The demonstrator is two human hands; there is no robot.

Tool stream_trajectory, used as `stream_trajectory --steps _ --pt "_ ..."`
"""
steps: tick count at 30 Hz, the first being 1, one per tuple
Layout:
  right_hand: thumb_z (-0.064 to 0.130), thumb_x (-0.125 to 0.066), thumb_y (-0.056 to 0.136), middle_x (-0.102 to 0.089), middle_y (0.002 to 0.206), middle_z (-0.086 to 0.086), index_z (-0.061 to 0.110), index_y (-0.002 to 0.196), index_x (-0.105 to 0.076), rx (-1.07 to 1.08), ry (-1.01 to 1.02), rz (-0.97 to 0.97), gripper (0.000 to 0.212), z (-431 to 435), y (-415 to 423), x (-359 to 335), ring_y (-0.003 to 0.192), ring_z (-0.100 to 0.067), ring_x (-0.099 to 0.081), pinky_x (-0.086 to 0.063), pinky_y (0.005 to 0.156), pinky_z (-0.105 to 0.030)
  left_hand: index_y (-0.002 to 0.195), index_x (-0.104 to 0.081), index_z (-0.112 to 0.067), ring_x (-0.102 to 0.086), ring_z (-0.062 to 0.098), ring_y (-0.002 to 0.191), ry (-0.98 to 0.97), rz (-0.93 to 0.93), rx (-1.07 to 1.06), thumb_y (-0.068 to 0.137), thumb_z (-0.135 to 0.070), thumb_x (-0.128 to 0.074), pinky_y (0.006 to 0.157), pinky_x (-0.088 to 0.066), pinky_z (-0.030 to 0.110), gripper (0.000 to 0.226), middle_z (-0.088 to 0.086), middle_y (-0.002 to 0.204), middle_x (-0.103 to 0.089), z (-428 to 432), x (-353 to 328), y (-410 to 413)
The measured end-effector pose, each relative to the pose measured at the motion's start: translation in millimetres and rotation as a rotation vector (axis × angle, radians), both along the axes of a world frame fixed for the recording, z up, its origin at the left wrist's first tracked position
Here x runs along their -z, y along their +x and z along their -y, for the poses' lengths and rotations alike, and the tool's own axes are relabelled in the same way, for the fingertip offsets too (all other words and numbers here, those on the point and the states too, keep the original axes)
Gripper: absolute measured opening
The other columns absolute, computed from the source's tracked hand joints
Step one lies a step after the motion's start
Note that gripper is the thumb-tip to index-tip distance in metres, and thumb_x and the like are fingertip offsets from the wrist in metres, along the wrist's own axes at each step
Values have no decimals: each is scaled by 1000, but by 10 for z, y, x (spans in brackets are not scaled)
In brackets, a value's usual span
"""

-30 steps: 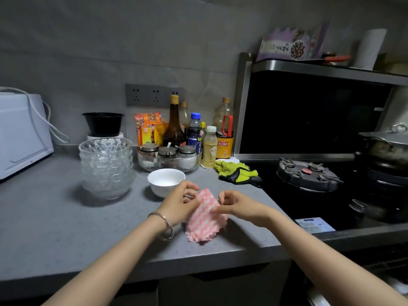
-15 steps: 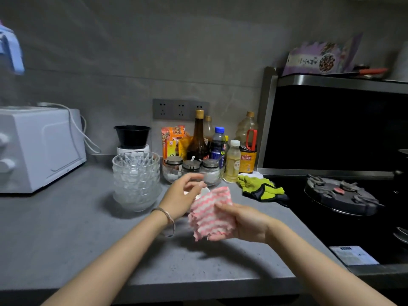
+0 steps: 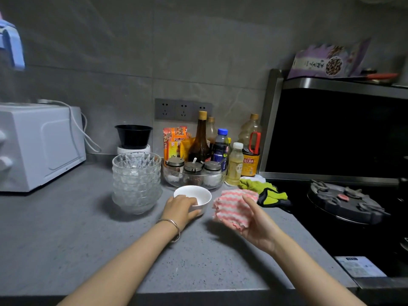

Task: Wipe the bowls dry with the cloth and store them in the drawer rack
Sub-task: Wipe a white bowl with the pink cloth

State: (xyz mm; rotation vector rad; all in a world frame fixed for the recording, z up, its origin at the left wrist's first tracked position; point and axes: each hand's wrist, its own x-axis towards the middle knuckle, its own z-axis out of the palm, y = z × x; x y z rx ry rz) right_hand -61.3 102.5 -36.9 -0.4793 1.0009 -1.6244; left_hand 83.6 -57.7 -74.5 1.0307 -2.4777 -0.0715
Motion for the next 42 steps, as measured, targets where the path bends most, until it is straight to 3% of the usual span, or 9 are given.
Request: stream_trajectory --steps 4,9,12,19,22,28,36,40,42 --pt "30 -50 95 -68 106 -25 -1 114 -57 28 -40 6 37 -53 -17 -51 82 -34 -71 -56 73 -45 87 -62 -21 -53 28 99 81 -92 36 90 -42 -56 74 -30 26 22 3 91 -64 13 13 5" --pt "34 -49 92 -69 110 -18 4 115 -61 113 -118 -227 40 -120 -18 -129 98 -30 -68 -51 94 -42 74 -58 -22 -49 5 66 418 -577 294 78 -55 -57 60 -36 23 33 -8 68 -55 -110 -175 103" --pt "41 -49 85 -67 117 -10 11 120 -61 162 -256 -403 47 -142 95 -270 109 -25 -64 -42 104 -43 84 -61 -18 -54 1 69 564 -736 390 92 -28 -59 61 -41 14 13 -7 79 -60 -321 -386 218" --pt "65 -33 91 -42 142 21 30 135 -49 209 -540 -1217 59 -46 653 -323 136 -3 -33 -25 112 -24 97 -67 -18 -66 7 82 633 -1039 418 85 -42 -49 74 -49 22 33 -1 89 -73 -791 -644 367" --pt "62 -32 92 -48 131 22 26 122 -57 329 -604 -1321 53 -37 809 -238 128 -4 -41 -31 104 -17 93 -69 -16 -68 9 79 621 -1135 289 93 -43 -42 68 -52 20 39 3 84 -74 -849 -678 408" --pt "49 -45 91 -49 126 16 31 117 -52 609 -513 -1662 32 19 1039 -268 120 -4 -44 -40 101 -39 74 -69 -6 -70 24 73 565 -1194 107 77 -78 -27 75 -55 44 83 11 70 -71 -958 -695 397" --pt "40 -32 94 -53 121 38 39 114 -60 359 -513 -1014 35 33 940 -356 119 15 -44 -36 96 -7 57 -61 -17 -68 22 61 552 -1312 2 92 -49 -45 56 -50 31 50 3 59 -67 -1026 -790 415" --pt "37 -24 101 -31 146 32 63 130 -34 379 -562 -1297 40 -79 1080 -162 139 4 -21 -18 114 -18 51 -53 -15 -60 20 51 505 -1295 -21 93 -47 -47 53 -44 29 53 2 52 -61 -970 -796 447" --pt "37 -22 101 -27 150 25 53 140 -26 491 -570 -1623 42 -35 1094 -141 142 0 -17 -14 117 -25 50 -53 -14 -53 19 50 440 -1214 24 91 -49 -46 54 -41 35 54 6 49 -56 -965 -754 421"
